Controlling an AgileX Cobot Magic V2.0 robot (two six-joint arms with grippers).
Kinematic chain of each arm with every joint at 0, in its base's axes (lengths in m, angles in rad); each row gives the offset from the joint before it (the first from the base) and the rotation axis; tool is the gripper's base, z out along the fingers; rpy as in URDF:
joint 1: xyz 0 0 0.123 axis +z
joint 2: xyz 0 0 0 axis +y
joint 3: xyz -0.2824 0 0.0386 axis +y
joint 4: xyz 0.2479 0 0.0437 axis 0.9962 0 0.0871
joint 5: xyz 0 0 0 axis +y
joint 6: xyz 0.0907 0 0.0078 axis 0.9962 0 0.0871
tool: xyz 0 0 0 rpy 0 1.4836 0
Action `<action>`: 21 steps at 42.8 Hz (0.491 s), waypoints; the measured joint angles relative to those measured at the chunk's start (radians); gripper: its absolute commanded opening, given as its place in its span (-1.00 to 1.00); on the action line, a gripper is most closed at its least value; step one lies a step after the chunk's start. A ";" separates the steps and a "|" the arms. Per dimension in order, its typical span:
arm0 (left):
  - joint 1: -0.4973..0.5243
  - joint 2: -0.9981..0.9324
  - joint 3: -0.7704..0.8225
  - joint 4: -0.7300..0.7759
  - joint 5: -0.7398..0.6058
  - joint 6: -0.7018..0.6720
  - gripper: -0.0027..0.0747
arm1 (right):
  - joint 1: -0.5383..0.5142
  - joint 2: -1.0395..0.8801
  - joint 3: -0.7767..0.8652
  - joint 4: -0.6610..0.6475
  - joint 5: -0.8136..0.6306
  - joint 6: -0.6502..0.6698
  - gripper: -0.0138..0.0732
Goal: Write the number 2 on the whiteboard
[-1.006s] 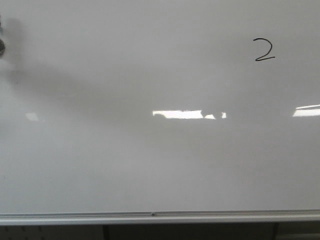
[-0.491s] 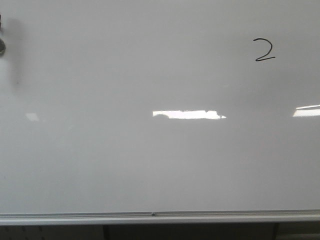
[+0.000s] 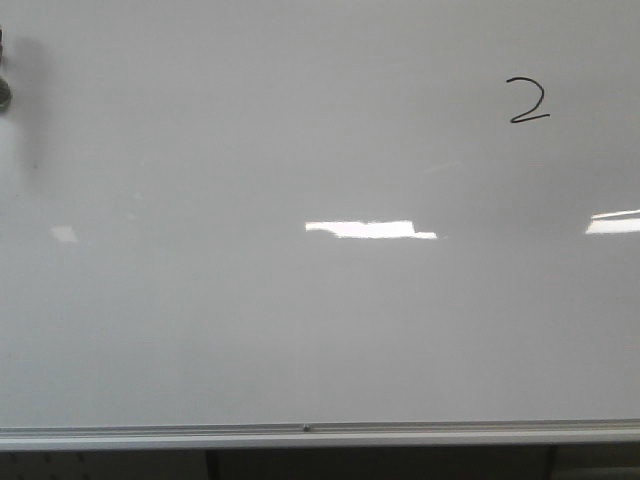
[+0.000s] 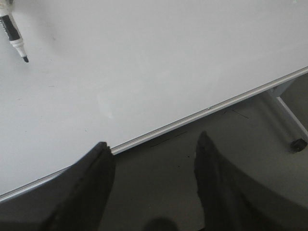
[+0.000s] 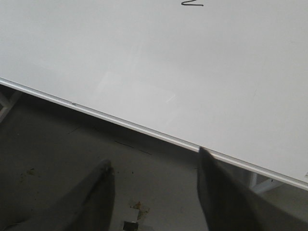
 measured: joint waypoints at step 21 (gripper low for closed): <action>0.000 0.000 0.000 -0.007 -0.054 0.002 -0.88 | 0.000 -0.014 0.010 0.000 0.007 0.000 -0.78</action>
